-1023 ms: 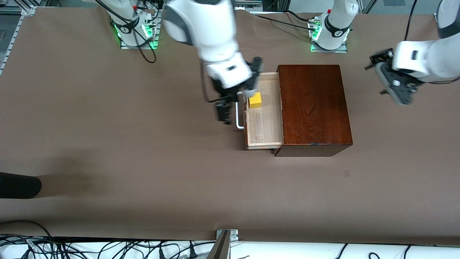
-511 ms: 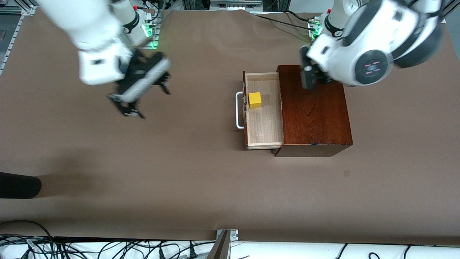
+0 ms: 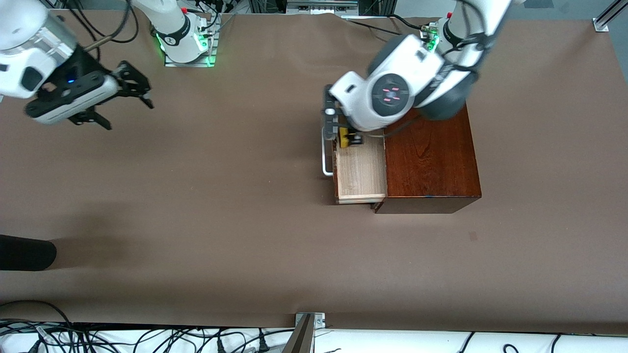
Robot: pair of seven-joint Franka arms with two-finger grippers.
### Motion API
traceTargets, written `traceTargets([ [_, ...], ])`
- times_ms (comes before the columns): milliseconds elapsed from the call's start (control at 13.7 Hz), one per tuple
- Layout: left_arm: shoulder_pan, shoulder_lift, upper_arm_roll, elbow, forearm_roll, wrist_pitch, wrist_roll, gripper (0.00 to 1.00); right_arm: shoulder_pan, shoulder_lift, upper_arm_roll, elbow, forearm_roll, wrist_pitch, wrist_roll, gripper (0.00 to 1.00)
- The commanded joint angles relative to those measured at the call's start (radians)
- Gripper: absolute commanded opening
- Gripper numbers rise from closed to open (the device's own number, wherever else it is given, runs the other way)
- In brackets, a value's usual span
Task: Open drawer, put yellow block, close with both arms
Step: 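Push the drawer shut with the left gripper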
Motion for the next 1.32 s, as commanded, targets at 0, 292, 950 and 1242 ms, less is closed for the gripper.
traceTargets([
  [0,-0.071,0.095,0.008,0.043,-0.006,0.137,-0.018,1.0,-0.138,-0.02,0.113,-0.022,0.0,-0.038,0.042,1.0],
  [292,-0.117,0.169,0.013,0.043,0.038,0.237,-0.054,1.0,-0.188,-0.013,0.136,-0.021,-0.05,-0.033,0.061,1.0],
  [950,-0.065,0.154,0.022,0.037,0.247,-0.019,-0.037,1.0,-0.192,0.007,0.131,0.047,-0.124,-0.018,0.048,1.0],
  [1242,-0.034,0.135,0.025,0.037,0.253,-0.112,-0.038,1.0,-0.203,0.032,0.122,0.05,-0.121,-0.056,0.056,1.0],
])
